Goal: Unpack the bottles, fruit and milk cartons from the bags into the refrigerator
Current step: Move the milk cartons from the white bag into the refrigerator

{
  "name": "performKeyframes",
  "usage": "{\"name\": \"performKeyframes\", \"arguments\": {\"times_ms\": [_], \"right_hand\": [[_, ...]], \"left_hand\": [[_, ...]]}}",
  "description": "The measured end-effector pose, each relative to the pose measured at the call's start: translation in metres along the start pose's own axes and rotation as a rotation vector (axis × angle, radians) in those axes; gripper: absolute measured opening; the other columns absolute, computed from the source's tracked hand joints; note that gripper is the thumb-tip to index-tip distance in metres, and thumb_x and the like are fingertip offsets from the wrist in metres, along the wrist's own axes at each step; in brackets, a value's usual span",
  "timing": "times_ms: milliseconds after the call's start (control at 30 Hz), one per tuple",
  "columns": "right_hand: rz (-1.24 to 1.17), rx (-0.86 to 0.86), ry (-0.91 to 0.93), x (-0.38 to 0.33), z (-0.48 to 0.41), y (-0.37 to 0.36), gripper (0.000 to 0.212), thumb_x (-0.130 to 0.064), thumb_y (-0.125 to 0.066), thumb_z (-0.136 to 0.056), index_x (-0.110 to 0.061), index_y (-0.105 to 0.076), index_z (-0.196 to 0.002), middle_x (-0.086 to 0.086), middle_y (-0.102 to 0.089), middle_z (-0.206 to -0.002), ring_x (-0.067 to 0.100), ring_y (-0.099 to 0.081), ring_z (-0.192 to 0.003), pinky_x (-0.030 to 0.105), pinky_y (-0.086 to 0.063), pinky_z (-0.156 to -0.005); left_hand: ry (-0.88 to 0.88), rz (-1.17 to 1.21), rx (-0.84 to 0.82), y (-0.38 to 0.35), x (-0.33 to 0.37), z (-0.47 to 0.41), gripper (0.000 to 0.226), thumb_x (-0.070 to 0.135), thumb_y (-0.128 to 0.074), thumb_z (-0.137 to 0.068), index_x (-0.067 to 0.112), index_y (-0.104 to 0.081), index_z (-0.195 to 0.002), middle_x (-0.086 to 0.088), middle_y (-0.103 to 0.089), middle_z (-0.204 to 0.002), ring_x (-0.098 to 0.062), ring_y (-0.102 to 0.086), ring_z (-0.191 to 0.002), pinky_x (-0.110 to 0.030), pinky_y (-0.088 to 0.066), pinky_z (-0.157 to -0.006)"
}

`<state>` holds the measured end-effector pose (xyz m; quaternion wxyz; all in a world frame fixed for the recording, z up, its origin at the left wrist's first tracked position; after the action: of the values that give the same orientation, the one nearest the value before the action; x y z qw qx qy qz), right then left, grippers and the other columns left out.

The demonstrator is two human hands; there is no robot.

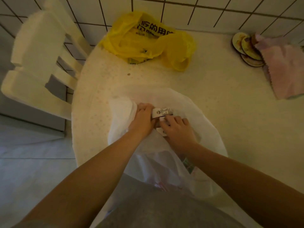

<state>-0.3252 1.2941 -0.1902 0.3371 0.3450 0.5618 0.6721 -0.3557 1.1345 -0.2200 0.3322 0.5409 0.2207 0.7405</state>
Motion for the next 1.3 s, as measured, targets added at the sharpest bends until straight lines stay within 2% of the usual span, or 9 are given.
{"name": "performKeyframes", "arguments": {"times_ms": [200, 300, 433, 567, 767, 900, 1000, 1133, 1300], "right_hand": [[0.005, 0.097, 0.015, -0.005, 0.003, -0.009, 0.025, -0.031, -0.068, -0.082, -0.021, -0.061, -0.104, 0.008, -0.058, -0.104, 0.032, -0.056, -0.084, 0.041, -0.04, -0.071], [0.01, 0.131, 0.037, -0.01, 0.006, -0.004, 0.016, -0.027, -0.058, -0.083, -0.02, -0.063, -0.097, 0.011, -0.058, -0.099, 0.033, -0.056, -0.079, 0.041, -0.043, -0.069], [-0.028, 0.2, 0.03, -0.014, 0.019, 0.001, 0.027, -0.024, -0.045, -0.083, -0.02, -0.054, -0.108, 0.016, -0.064, -0.108, 0.034, -0.058, -0.077, 0.041, -0.047, -0.066], [0.008, 0.081, 0.015, -0.007, 0.033, 0.003, 0.035, -0.034, -0.075, -0.072, -0.02, -0.067, -0.104, 0.011, -0.057, -0.128, 0.035, -0.059, -0.098, 0.044, -0.044, -0.081], [-0.185, 0.265, -0.109, 0.009, 0.057, 0.041, 0.044, -0.032, -0.086, -0.069, -0.02, -0.068, -0.107, 0.002, -0.06, -0.12, 0.028, -0.058, -0.107, 0.043, -0.041, -0.089], [-0.594, 0.28, -0.222, 0.01, 0.076, 0.068, 0.037, -0.034, -0.076, -0.084, -0.022, -0.059, -0.115, -0.005, -0.062, -0.118, 0.019, -0.057, -0.108, 0.029, -0.032, -0.088], [-1.204, 0.225, -0.326, 0.011, 0.093, 0.096, 0.027, -0.016, -0.073, -0.089, -0.018, -0.056, -0.109, -0.007, -0.07, -0.107, 0.012, -0.068, -0.099, 0.017, -0.049, -0.076], [-1.693, 0.164, -0.327, 0.012, 0.12, 0.129, 0.017, -0.007, -0.062, -0.096, -0.002, -0.053, -0.11, 0.007, -0.076, -0.097, 0.022, -0.074, -0.092, 0.035, -0.06, -0.075], [-1.98, -0.001, -0.312, -0.001, 0.148, 0.138, 0.014, -0.025, -0.055, -0.1, -0.013, -0.053, -0.107, 0.018, -0.071, -0.111, 0.04, -0.068, -0.105, 0.06, -0.055, -0.087]], "left_hand": [[0.009, 0.055, 0.038, 0.001, -0.005, 0.009, 0.035, 0.026, -0.063, -0.094, 0.022, -0.05, -0.127, -0.004, -0.054, -0.132, -0.025, -0.049, -0.122, -0.034, -0.04, -0.081], [0.051, 0.02, 0.061, 0.003, -0.009, 0.02, 0.035, 0.032, -0.061, -0.095, 0.022, -0.049, -0.126, -0.004, -0.057, -0.128, -0.026, -0.053, -0.117, -0.036, -0.042, -0.077], [0.105, -0.081, 0.116, 0.005, -0.015, 0.04, 0.035, 0.04, -0.06, -0.094, 0.018, -0.047, -0.118, -0.006, -0.062, -0.117, -0.031, -0.06, -0.107, -0.037, -0.039, -0.069], [0.1, -0.087, 0.206, 0.016, -0.015, 0.063, 0.041, 0.04, -0.062, -0.093, 0.016, -0.047, -0.124, -0.009, -0.063, -0.116, -0.034, -0.061, -0.105, -0.038, -0.043, -0.068], [0.066, -0.063, 0.391, 0.043, -0.004, 0.106, 0.04, 0.039, -0.068, -0.09, 0.018, -0.056, -0.121, -0.006, -0.067, -0.109, -0.031, -0.053, -0.104, -0.044, -0.051, -0.079], [0.03, -0.009, 0.545, 0.064, 0.012, 0.144, 0.045, 0.044, -0.07, -0.087, 0.021, -0.061, -0.125, -0.001, -0.069, -0.099, -0.025, -0.049, -0.11, -0.04, -0.051, -0.083], [-0.018, 0.257, 0.625, 0.079, 0.028, 0.173, 0.026, 0.037, -0.068, -0.092, 0.024, -0.064, -0.114, 0.01, -0.065, -0.095, -0.013, -0.058, -0.096, -0.027, -0.051, -0.078], [0.089, 0.761, 0.619, 0.083, 0.044, 0.218, 0.023, 0.031, -0.061, -0.098, 0.019, -0.067, -0.117, 0.0, -0.068, -0.106, -0.016, -0.067, -0.096, -0.037, -0.06, -0.083], [0.295, 1.341, 0.554, 0.059, 0.055, 0.277, 0.027, 0.04, -0.055, -0.1, 0.016, -0.065, -0.109, -0.006, -0.066, -0.092, -0.022, -0.067, -0.089, -0.04, -0.06, -0.078]]}}
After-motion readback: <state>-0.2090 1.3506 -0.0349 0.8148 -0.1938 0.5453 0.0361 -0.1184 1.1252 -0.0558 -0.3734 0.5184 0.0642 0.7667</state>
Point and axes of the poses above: each hand's wrist, its own z-axis away from the middle knuckle, its own y-axis out of the back of the hand, x = y × z, the point moved 2 cm from there along -z, towards the middle knuckle
